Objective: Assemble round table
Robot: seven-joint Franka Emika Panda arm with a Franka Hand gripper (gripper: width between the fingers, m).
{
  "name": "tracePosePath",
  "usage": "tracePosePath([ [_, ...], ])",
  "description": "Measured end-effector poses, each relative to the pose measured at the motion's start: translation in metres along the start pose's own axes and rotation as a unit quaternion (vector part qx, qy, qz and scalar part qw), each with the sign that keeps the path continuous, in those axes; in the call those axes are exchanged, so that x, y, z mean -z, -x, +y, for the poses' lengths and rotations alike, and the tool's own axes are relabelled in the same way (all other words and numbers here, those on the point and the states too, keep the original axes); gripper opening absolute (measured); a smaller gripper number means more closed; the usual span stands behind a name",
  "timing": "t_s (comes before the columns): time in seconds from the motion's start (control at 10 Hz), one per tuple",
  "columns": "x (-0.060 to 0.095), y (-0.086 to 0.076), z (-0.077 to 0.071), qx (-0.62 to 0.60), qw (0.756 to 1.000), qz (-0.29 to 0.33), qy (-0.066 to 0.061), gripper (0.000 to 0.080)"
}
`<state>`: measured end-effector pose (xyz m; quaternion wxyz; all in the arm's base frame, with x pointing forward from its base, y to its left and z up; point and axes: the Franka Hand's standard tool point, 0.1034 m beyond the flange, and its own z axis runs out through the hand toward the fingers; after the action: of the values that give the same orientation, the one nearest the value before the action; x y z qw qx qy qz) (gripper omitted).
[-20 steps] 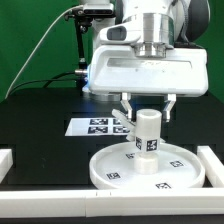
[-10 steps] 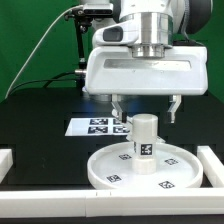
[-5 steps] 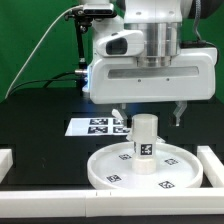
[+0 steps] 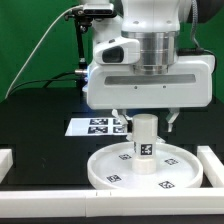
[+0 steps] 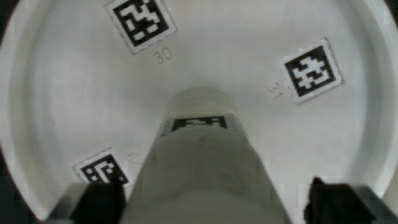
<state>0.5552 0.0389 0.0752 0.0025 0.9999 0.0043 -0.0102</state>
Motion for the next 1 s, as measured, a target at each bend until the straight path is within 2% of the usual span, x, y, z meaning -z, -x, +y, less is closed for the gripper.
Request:
tracePosePath([
  [0.1, 0.0000, 0.0000, -0.0001, -0.017, 1.000, 0.000, 0.000, 0.0404],
  [0.5, -0.0009, -0.0015, -0.0004, -0.176, 0.984, 0.011, -0.002, 0.0404],
  [0.6, -0.0009, -0.0035, 0.0004, -0.232, 0.972, 0.022, -0.009, 0.0404],
  [0.8, -0.0015, -0.0061, 0.0014, -0.370, 0.928, 0.034, -0.031, 0.0406],
  [1.0, -0.0019, -0.0059, 0.0003, -0.528, 0.847, 0.027, -0.064, 0.0406],
])
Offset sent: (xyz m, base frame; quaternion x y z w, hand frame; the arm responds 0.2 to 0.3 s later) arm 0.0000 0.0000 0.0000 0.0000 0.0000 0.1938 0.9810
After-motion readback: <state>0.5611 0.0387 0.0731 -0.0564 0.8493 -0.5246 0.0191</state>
